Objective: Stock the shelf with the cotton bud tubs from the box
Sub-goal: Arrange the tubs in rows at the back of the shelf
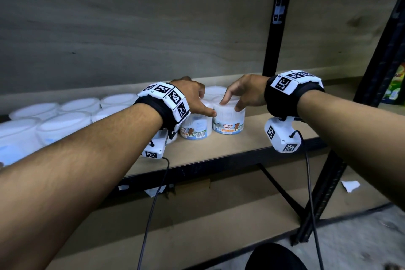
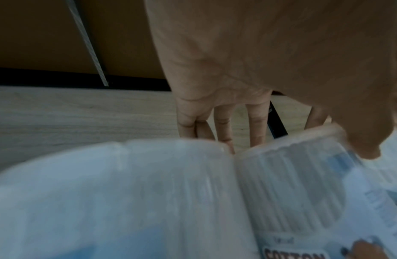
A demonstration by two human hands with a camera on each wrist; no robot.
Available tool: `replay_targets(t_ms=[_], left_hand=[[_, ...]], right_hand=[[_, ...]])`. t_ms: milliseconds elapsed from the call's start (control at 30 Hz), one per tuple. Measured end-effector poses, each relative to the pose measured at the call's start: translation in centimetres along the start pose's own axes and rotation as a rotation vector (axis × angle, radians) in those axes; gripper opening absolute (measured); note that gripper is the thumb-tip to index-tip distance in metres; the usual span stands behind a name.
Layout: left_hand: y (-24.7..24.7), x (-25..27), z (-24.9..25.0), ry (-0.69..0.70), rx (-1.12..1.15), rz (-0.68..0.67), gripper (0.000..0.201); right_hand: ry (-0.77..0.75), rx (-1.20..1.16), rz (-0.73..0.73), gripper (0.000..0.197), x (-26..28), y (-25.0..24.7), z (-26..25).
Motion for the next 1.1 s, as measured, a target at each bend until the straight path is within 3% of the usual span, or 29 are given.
replay_targets(t_ms=[200, 333, 433, 633, 833, 1100], left_hand=[[0.1, 0.1, 0.1, -0.012, -0.013, 0.008, 0.084], [0.2, 0.5, 0.1, 0.019, 0.032, -0.099, 0.085], [-0.6, 1.0, 0.0, 0.059, 0.042, -0.186, 0.081], [-1.4, 1.3, -0.7, 0.119, 0.035, -0.235, 0.068], [-1.5, 0.7, -0.9, 0.146, 0.059, -0.222, 0.049], [-1.0, -0.3, -0.6, 0.057, 0.019, -0.146, 0.065]], right_hand=[[0.019, 0.021, 0.006, 0.034, -0.1, 0.2, -0.2], [0.048, 0.078, 0.042, 0.025, -0.2, 0.3, -0.9], [0.102, 0.123, 0.067, 0.037, -0.7, 0.1, -1.3], [0.151, 0.279, -0.040, 0.052, -1.1, 0.2, -2.8], [0.170, 0.157, 0.009, 0.037, -1.3, 0.1, -2.4], [0.158, 0.068, 0.047, 0.023, -1.5, 0.4, -1.1]])
Point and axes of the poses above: each hand's wrist, its own x-axis away from the middle knuckle, its own y-axis out of the palm, z = x × y, the point moved 3 cm from there along -x, towards the middle knuckle, and after that the axes turned 9 degrees about -y, right-handed, at the moved point
